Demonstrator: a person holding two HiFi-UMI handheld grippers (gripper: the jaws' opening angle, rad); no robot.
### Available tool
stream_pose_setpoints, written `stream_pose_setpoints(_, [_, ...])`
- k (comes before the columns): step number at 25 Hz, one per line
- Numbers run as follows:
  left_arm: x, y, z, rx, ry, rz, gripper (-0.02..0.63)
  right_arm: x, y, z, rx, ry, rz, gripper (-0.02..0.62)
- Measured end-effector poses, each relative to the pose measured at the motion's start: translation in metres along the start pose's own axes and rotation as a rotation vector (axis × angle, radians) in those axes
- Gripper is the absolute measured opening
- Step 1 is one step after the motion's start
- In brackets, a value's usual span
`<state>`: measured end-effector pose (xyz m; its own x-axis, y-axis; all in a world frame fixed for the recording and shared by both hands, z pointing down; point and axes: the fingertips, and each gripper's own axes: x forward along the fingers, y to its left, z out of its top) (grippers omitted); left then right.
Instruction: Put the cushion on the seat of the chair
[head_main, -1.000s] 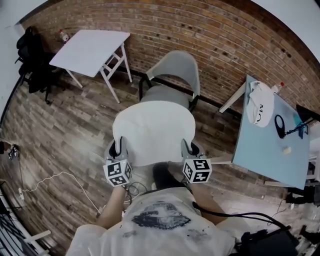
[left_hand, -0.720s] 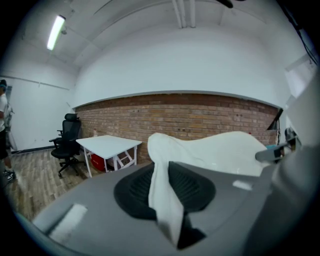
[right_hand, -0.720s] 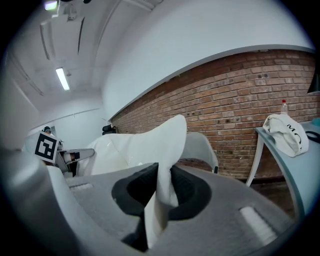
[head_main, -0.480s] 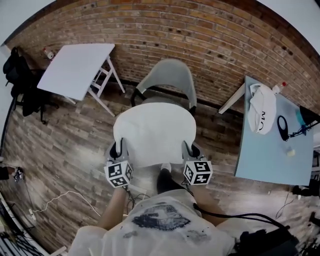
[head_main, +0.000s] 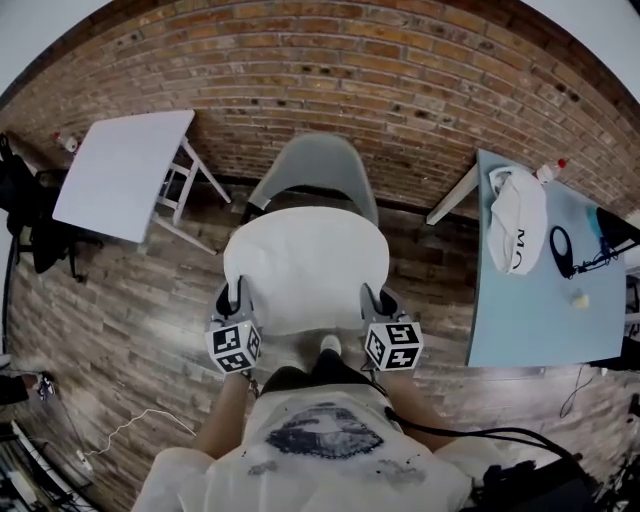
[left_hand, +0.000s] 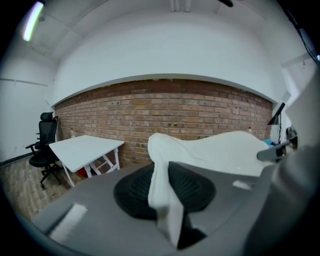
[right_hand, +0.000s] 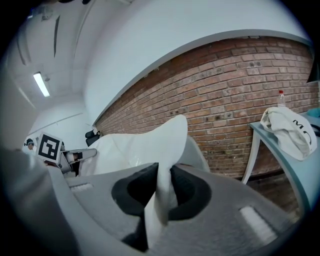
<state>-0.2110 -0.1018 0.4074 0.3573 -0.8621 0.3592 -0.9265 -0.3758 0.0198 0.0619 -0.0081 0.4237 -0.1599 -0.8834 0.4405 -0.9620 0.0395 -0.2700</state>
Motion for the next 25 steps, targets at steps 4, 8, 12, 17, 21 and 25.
stream_pose_setpoints(4, [0.026, -0.003, 0.007, 0.016, 0.013, -0.032, 0.066, 0.011, -0.009, 0.005, 0.016, 0.006, -0.024, 0.046])
stream_pose_setpoints(8, [0.048, -0.001, 0.010, 0.029, 0.025, -0.076, 0.066, 0.025, -0.014, 0.006, 0.033, 0.011, -0.066, 0.046])
stream_pose_setpoints(12, [0.072, 0.010, 0.010, 0.033, 0.042, -0.128, 0.066, 0.043, -0.010, 0.006, 0.054, 0.018, -0.115, 0.046])
stream_pose_setpoints(17, [0.106, 0.031, 0.007, 0.047, 0.068, -0.195, 0.066, 0.068, 0.001, -0.001, 0.085, 0.028, -0.181, 0.046])
stream_pose_setpoints(21, [0.137, 0.040, -0.005, 0.056, 0.091, -0.249, 0.066, 0.090, 0.000, -0.012, 0.107, 0.037, -0.237, 0.046])
stream_pose_setpoints(25, [0.163, 0.046, -0.025, 0.058, 0.125, -0.282, 0.066, 0.109, -0.002, -0.031, 0.123, 0.057, -0.272, 0.046])
